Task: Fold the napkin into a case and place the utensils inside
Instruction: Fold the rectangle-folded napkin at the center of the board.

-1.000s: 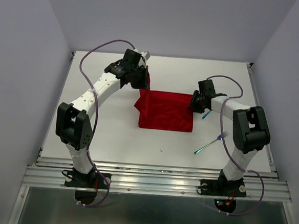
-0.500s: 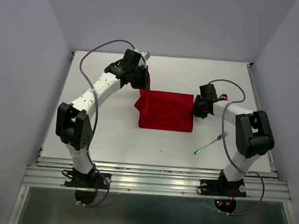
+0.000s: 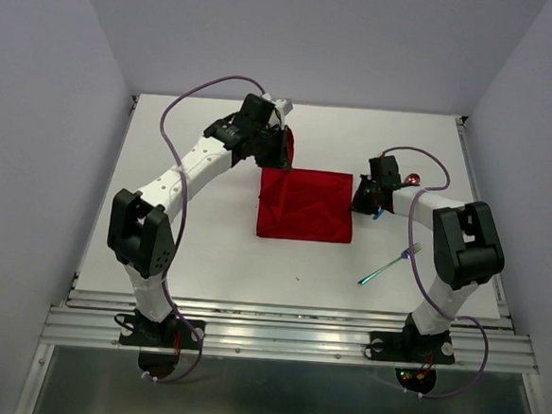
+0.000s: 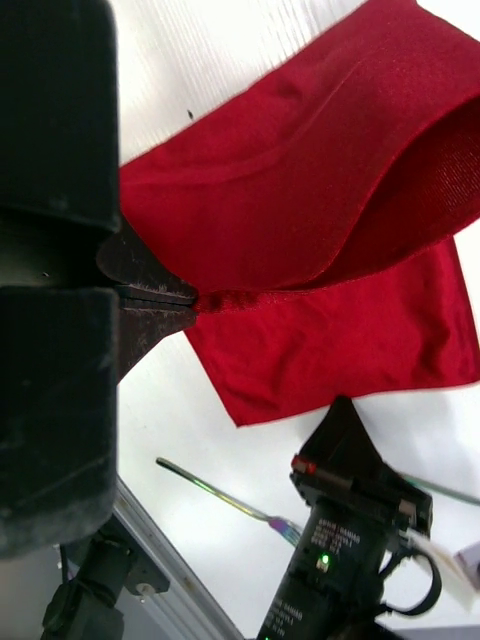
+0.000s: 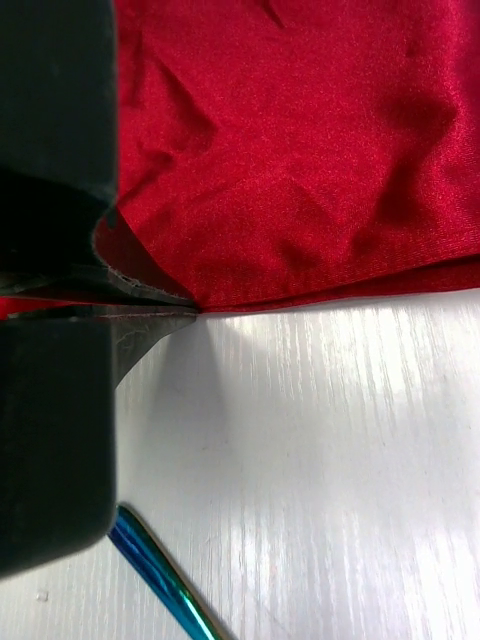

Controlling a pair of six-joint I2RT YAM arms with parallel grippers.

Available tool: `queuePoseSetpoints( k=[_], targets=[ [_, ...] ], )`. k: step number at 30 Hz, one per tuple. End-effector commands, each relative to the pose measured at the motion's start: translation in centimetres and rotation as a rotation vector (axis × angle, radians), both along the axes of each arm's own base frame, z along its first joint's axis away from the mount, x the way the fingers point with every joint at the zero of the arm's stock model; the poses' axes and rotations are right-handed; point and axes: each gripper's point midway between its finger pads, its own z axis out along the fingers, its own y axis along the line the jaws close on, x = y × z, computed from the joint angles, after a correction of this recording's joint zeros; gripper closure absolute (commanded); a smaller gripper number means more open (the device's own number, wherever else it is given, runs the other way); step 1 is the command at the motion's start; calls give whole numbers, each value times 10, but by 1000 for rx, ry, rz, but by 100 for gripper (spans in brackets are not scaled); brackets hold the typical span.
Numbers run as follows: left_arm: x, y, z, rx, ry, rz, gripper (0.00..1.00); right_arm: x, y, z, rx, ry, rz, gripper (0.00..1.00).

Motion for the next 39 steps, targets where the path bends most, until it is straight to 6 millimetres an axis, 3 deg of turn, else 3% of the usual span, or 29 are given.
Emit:
queuePoseSetpoints(
  k=[1,12,22,30,39],
  targets=[
    [2,-32,25,-93,-46,-52,100,-14,7,-16,46,56,5,96],
    [3,-72,5,-144,23,-82,100,-12,36,-11,113,51,15,97],
    [6,-106,-35,-161,148,-48,100,-12,41,-11,124,53,13,97],
    [3,-117,-71,-139,248,-7,100,-12,41,-11,127,55,8,97],
    [3,-125,-92,-136,310,15,100,-13,46,-13,133,58,13,97]
  ],
)
